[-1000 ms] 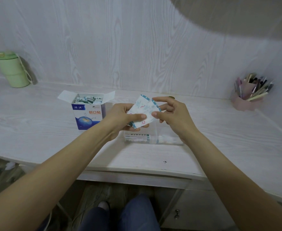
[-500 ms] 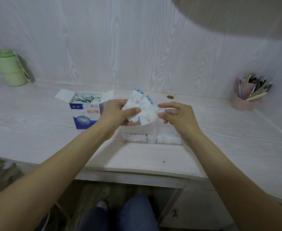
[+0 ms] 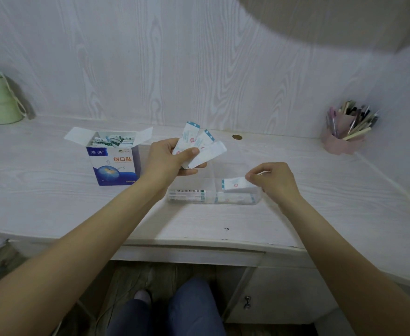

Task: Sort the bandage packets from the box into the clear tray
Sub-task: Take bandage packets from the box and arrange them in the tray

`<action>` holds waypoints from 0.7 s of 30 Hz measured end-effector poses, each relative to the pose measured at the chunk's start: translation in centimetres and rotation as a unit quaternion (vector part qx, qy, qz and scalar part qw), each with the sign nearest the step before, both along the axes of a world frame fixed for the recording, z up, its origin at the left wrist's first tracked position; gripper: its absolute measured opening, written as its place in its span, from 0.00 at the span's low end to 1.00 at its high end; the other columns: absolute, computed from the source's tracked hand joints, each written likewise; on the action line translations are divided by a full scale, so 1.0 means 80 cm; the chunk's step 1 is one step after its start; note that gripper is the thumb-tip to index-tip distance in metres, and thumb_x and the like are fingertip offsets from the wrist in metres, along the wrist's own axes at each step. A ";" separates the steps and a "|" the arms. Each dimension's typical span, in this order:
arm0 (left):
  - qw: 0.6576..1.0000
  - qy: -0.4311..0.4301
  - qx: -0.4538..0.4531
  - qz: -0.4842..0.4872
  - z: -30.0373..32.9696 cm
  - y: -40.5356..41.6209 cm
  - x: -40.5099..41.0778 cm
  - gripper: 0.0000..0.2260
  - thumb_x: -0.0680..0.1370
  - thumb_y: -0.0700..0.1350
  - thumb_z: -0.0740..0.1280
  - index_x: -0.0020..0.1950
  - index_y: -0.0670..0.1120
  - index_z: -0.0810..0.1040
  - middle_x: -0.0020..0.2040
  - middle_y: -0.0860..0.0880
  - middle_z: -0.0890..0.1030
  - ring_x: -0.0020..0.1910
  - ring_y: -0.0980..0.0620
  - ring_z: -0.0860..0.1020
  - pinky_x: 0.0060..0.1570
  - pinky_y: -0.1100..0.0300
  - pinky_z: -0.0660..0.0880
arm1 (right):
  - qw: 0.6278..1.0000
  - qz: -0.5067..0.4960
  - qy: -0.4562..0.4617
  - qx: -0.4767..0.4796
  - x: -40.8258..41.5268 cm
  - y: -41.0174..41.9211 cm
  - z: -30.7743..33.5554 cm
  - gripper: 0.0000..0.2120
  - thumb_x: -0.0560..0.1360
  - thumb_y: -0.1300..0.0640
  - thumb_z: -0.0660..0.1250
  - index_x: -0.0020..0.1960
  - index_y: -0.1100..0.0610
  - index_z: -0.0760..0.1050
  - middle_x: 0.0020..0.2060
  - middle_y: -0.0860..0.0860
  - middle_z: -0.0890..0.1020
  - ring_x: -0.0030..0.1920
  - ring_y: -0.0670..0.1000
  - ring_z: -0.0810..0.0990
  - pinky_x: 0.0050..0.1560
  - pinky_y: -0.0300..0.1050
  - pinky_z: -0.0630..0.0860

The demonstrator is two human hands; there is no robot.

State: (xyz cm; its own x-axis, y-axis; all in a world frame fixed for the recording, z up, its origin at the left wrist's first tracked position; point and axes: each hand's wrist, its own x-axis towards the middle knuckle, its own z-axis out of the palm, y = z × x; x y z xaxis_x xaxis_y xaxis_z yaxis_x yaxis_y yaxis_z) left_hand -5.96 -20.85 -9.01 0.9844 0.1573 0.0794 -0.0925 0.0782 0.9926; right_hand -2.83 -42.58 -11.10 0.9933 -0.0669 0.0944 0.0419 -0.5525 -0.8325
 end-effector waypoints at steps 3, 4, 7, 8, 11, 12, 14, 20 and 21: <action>1.000 -0.005 0.004 -0.007 0.001 -0.004 -0.002 0.12 0.77 0.38 0.67 0.60 0.44 0.75 0.43 0.52 0.82 0.37 0.52 0.84 0.32 0.65 0.79 | 0.992 0.008 0.005 -0.123 0.002 0.005 -0.005 0.05 0.71 0.57 0.70 0.37 0.50 0.80 0.41 0.49 0.82 0.45 0.49 0.78 0.42 0.45 0.73; 1.000 -0.006 0.003 -0.008 0.000 -0.005 -0.002 0.11 0.77 0.38 0.66 0.59 0.45 0.75 0.43 0.53 0.82 0.36 0.53 0.84 0.32 0.65 0.79 | 0.987 0.010 0.010 -0.159 0.002 0.008 -0.004 0.05 0.72 0.57 0.69 0.38 0.50 0.80 0.41 0.48 0.82 0.44 0.49 0.78 0.38 0.43 0.72; 1.000 0.003 0.005 -0.008 -0.001 -0.003 -0.005 0.10 0.77 0.37 0.66 0.56 0.48 0.74 0.43 0.53 0.81 0.35 0.53 0.84 0.33 0.64 0.80 | 0.969 0.021 0.015 -0.247 -0.001 0.019 0.000 0.04 0.72 0.56 0.68 0.41 0.50 0.81 0.39 0.46 0.81 0.42 0.49 0.79 0.34 0.40 0.67; 1.000 0.004 0.009 -0.008 -0.003 -0.002 -0.005 0.11 0.77 0.37 0.67 0.58 0.46 0.75 0.45 0.51 0.82 0.36 0.52 0.84 0.33 0.64 0.80 | 0.963 0.024 0.015 -0.266 -0.001 0.023 0.001 0.03 0.72 0.55 0.69 0.42 0.50 0.81 0.39 0.46 0.81 0.42 0.50 0.79 0.36 0.40 0.67; 1.000 0.008 0.017 -0.003 -0.006 0.003 -0.005 0.15 0.77 0.38 0.67 0.64 0.42 0.74 0.50 0.47 0.82 0.39 0.49 0.84 0.34 0.64 0.80 | 0.946 0.031 0.013 -0.322 -0.003 0.031 0.004 0.03 0.72 0.54 0.70 0.43 0.50 0.82 0.41 0.46 0.83 0.42 0.50 0.79 0.38 0.41 0.67; 1.000 0.008 0.016 -0.002 -0.006 0.004 -0.005 0.15 0.77 0.38 0.67 0.64 0.42 0.74 0.48 0.48 0.82 0.39 0.49 0.84 0.34 0.64 0.80 | 0.939 0.035 0.012 -0.342 -0.002 0.033 0.005 0.03 0.72 0.53 0.70 0.44 0.50 0.83 0.41 0.46 0.84 0.42 0.50 0.79 0.37 0.40 0.67; 1.000 0.008 0.012 -0.003 -0.006 0.005 -0.005 0.15 0.77 0.38 0.67 0.63 0.42 0.74 0.47 0.50 0.82 0.39 0.50 0.84 0.34 0.64 0.80 | 0.926 0.042 0.007 -0.375 -0.002 0.036 0.006 0.04 0.72 0.54 0.70 0.44 0.49 0.83 0.41 0.47 0.84 0.40 0.50 0.79 0.32 0.39 0.65; 1.000 0.016 0.004 -0.003 -0.003 0.005 -0.003 0.12 0.77 0.38 0.67 0.60 0.46 0.74 0.47 0.51 0.81 0.38 0.51 0.84 0.34 0.63 0.80 | 0.914 0.067 0.020 -0.400 0.002 0.041 0.013 0.07 0.72 0.59 0.69 0.42 0.49 0.83 0.37 0.46 0.83 0.35 0.48 0.76 0.28 0.37 0.63; 1.000 0.017 0.003 -0.004 -0.003 0.005 -0.003 0.13 0.77 0.38 0.67 0.60 0.46 0.74 0.47 0.51 0.81 0.38 0.50 0.84 0.34 0.63 0.80 | 0.914 0.073 0.020 -0.399 0.003 0.042 0.013 0.07 0.71 0.59 0.69 0.42 0.49 0.83 0.38 0.46 0.84 0.35 0.48 0.76 0.28 0.37 0.64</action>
State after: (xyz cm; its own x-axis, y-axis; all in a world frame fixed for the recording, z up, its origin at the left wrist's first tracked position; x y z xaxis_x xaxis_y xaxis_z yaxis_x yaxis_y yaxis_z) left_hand -6.24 -20.45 -9.27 0.9876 0.1500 0.0472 -0.0587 0.0729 0.9956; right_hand -2.63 -39.25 -10.04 0.9900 0.1399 0.0185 0.1411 -0.9755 -0.1688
